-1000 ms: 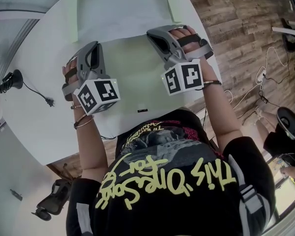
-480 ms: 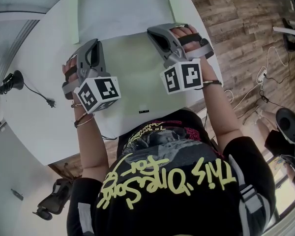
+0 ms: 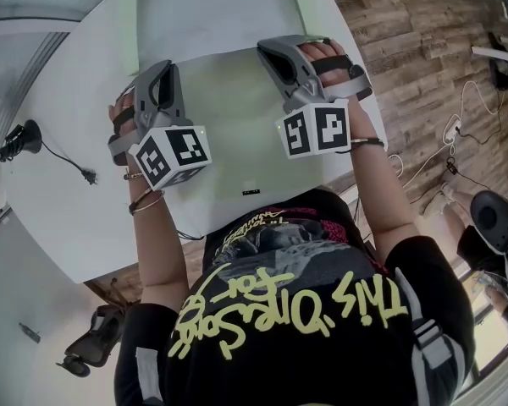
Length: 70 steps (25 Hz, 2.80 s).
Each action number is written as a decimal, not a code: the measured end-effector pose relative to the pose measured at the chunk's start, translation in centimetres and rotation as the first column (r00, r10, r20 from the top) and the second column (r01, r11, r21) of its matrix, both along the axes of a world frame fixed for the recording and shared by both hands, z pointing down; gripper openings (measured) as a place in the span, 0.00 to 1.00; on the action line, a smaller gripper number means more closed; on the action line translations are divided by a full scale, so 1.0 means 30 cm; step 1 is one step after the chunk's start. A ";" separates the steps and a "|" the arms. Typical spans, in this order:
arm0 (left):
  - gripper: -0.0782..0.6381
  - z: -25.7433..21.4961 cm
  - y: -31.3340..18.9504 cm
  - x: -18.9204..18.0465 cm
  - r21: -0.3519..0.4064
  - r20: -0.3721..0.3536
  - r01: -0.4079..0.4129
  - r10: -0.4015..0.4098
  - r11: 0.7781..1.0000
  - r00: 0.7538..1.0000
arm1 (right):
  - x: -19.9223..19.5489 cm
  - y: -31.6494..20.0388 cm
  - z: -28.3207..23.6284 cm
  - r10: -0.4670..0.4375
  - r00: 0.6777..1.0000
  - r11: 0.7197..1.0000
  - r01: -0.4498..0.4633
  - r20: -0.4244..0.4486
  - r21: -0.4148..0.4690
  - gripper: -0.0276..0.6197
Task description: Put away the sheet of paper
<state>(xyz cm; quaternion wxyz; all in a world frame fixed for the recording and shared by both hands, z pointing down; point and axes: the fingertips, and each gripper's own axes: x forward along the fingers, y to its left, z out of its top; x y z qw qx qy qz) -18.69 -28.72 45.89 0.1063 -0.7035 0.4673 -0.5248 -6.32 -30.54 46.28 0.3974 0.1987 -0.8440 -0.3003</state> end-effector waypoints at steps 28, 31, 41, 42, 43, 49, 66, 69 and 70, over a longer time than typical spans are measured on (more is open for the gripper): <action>0.12 -0.039 -0.073 0.001 0.056 -0.017 0.048 -0.047 0.997 0.999 | -0.010 -0.067 -0.031 0.054 0.999 0.998 -0.053 -0.008 0.027 0.06; 0.12 -0.046 -0.079 0.001 0.059 -0.023 0.052 -0.051 0.997 0.998 | -0.012 -0.073 -0.036 0.060 0.998 0.998 -0.060 -0.009 0.029 0.06; 0.12 -0.057 -0.108 -0.018 0.072 -0.034 0.073 -0.071 0.995 0.997 | -0.023 -0.095 -0.050 0.068 0.998 0.997 -0.068 0.008 0.032 0.06; 0.12 -0.056 -0.110 -0.016 0.072 -0.036 0.074 -0.072 0.995 0.997 | -0.022 -0.098 -0.052 0.071 0.997 0.997 -0.072 0.010 0.032 0.06; 0.12 -0.055 -0.112 -0.015 0.071 -0.038 0.075 -0.073 0.995 0.997 | -0.022 -0.102 -0.054 0.074 0.997 0.997 -0.074 0.012 0.033 0.06; 0.12 -0.050 -0.116 -0.017 0.067 -0.041 0.081 -0.078 0.995 0.996 | -0.024 -0.116 -0.056 0.081 0.997 0.996 -0.081 0.010 0.033 0.06; 0.12 -0.047 -0.115 -0.015 0.074 -0.049 0.084 -0.081 0.994 0.996 | -0.029 -0.127 -0.049 0.127 0.989 0.991 -0.123 0.071 -0.047 0.06; 0.12 -0.050 -0.111 -0.016 0.076 -0.042 0.084 -0.081 0.994 0.996 | -0.029 -0.122 -0.044 0.121 0.990 0.991 -0.117 0.066 -0.060 0.06; 0.12 -0.050 -0.109 -0.017 0.075 -0.040 0.083 -0.080 0.994 0.996 | -0.030 -0.119 -0.041 0.118 0.991 0.991 -0.114 0.062 -0.064 0.06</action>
